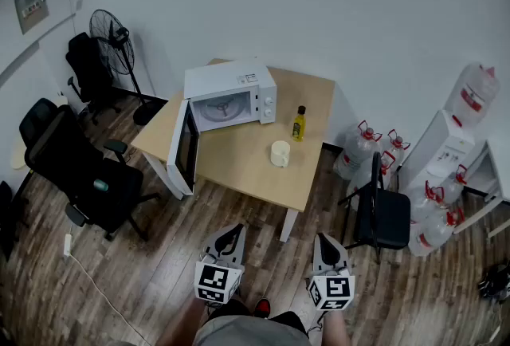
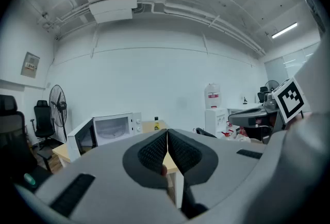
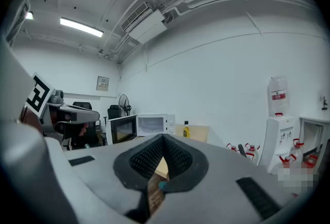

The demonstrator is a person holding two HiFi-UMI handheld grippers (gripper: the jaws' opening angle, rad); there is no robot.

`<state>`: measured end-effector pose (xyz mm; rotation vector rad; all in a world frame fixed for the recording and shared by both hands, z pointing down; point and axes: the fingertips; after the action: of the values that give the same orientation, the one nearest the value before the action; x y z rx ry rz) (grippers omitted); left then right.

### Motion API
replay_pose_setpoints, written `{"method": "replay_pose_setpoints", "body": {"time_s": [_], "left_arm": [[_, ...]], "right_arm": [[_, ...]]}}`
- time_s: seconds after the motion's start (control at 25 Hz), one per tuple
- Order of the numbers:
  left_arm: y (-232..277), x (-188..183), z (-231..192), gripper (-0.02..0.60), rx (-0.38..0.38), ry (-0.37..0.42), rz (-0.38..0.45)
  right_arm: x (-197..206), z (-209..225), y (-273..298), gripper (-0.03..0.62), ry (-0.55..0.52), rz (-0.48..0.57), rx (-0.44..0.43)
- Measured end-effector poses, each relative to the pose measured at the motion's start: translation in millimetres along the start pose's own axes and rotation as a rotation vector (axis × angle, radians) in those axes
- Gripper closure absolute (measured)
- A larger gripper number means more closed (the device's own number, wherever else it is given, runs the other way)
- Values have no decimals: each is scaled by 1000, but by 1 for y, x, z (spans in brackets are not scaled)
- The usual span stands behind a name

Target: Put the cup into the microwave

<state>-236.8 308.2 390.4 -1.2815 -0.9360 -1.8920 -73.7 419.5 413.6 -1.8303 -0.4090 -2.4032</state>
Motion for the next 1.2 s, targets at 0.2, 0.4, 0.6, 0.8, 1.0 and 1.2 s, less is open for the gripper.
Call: {"method": "replay_pose_setpoints", "body": {"time_s": [0.2, 0.4, 0.6, 0.8, 1.0, 1.2], "left_arm": [[12, -4, 11, 557, 14, 2, 5], [37, -4, 27, 557, 61, 2, 6], [76, -3, 31, 557, 87, -6, 1], [133, 0, 17, 557, 69, -25, -15], [201, 5, -4, 557, 37, -52, -48], [255, 20, -23, 557, -15, -101, -108]], "right_arm": [[-5, 10, -1, 577, 25, 1, -12], [-10, 27, 4, 577, 14, 5, 15], [-11, 49, 25, 577, 11, -6, 25], [-18, 79, 71, 577, 7, -20, 21], [-25, 113, 140, 577, 11, -59, -14], [-30, 134, 215, 577, 3, -123, -89]]}}
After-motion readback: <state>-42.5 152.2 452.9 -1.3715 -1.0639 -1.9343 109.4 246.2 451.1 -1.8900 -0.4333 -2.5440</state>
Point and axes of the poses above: the fingertips, and each gripper's own axes: y forward along the fingers, z to its right, x out of its underside, and after that the axes turned 13 degrees about y, right-handed
